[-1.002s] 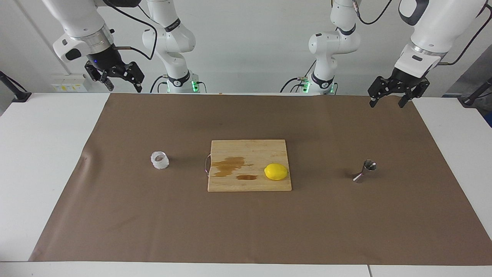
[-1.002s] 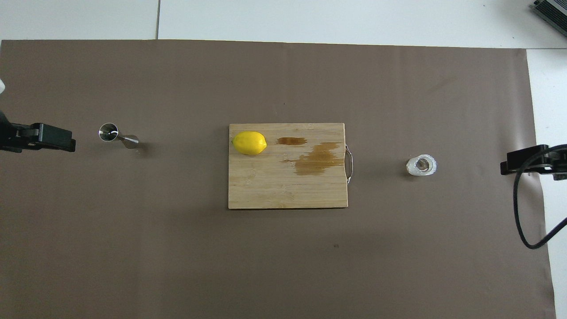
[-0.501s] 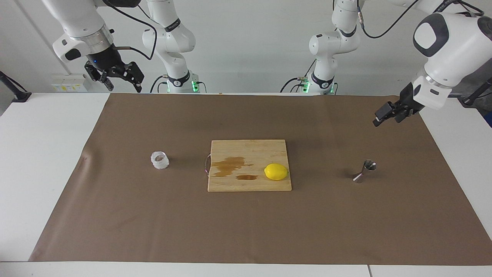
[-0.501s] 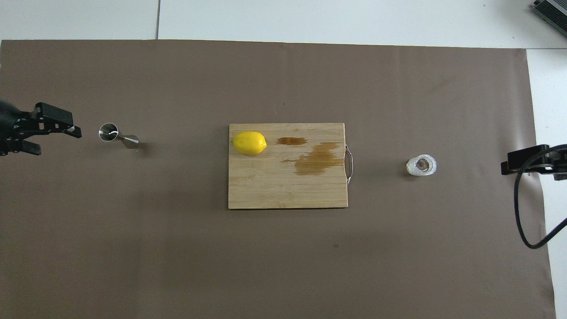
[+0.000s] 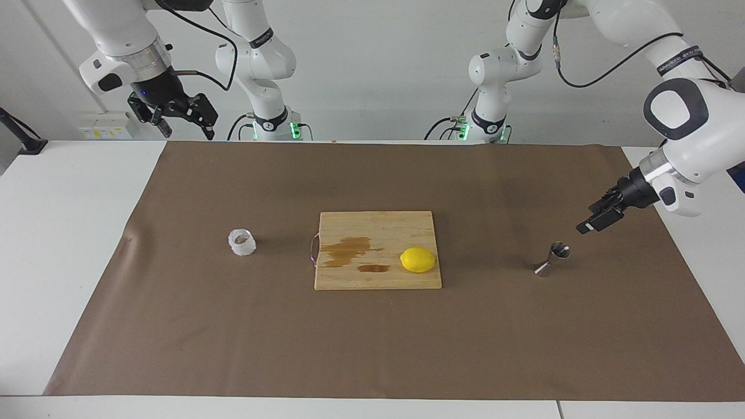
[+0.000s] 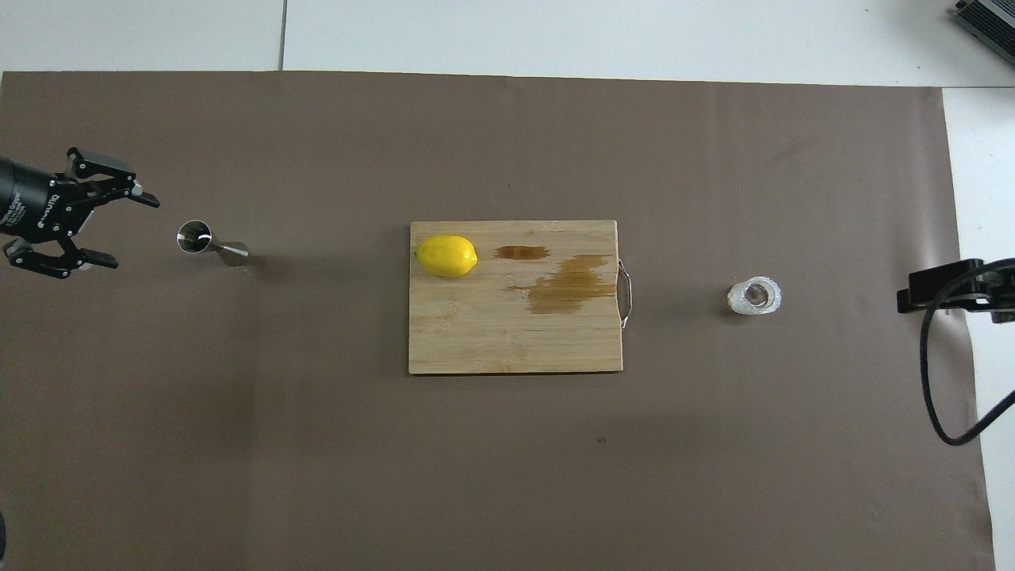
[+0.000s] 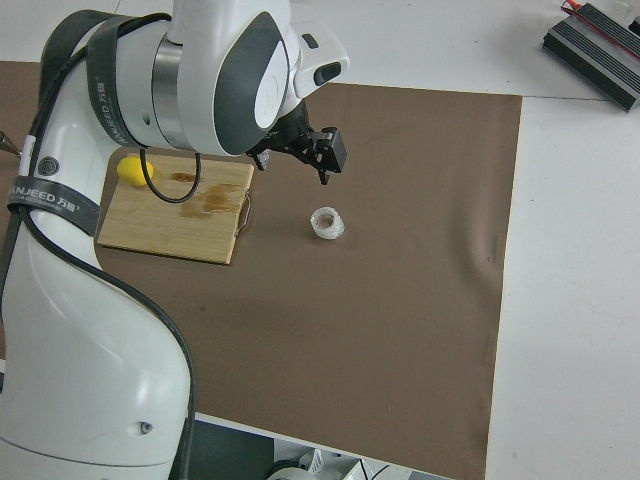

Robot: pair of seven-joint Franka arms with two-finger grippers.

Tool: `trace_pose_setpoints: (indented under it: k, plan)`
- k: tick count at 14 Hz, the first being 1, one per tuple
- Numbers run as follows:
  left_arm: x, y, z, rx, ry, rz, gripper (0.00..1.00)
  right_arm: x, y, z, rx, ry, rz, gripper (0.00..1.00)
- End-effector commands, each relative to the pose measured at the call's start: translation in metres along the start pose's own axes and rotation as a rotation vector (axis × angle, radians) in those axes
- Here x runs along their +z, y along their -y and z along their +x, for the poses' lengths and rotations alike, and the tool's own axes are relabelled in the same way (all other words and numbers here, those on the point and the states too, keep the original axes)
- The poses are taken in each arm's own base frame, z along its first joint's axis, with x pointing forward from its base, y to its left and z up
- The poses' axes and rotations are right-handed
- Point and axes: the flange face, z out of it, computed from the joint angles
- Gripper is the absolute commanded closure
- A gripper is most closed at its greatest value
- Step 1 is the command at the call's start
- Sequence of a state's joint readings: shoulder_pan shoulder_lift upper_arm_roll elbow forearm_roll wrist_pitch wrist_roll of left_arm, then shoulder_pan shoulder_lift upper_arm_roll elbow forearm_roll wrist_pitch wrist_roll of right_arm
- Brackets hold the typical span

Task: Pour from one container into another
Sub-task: 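Move the open left gripper toward the small steel cup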

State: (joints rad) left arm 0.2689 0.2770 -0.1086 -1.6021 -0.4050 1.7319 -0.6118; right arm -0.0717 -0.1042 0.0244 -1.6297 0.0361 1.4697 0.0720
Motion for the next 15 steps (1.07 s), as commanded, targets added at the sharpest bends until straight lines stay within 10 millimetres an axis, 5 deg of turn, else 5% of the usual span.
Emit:
trace_pose_setpoints:
  k: [1, 5, 7, 15]
  plan:
    - [0.021, 0.021, 0.041, -0.173, 0.101, -0.09, 0.0, -0.001, -0.003, -0.006, -0.001, 0.001, 0.009, 0.0]
    - [0.052, 0.04, 0.065, -0.377, 0.232, -0.207, 0.0, -0.001, -0.003, -0.006, -0.001, 0.001, 0.009, 0.0]
    - [0.071, 0.073, 0.08, -0.501, 0.315, -0.294, 0.0, -0.001, -0.003, -0.006, -0.001, 0.001, 0.009, 0.0]
    - [0.118, 0.094, 0.065, -0.767, 0.439, -0.404, 0.0, -0.001, -0.003, -0.006, -0.001, 0.001, 0.009, 0.0]
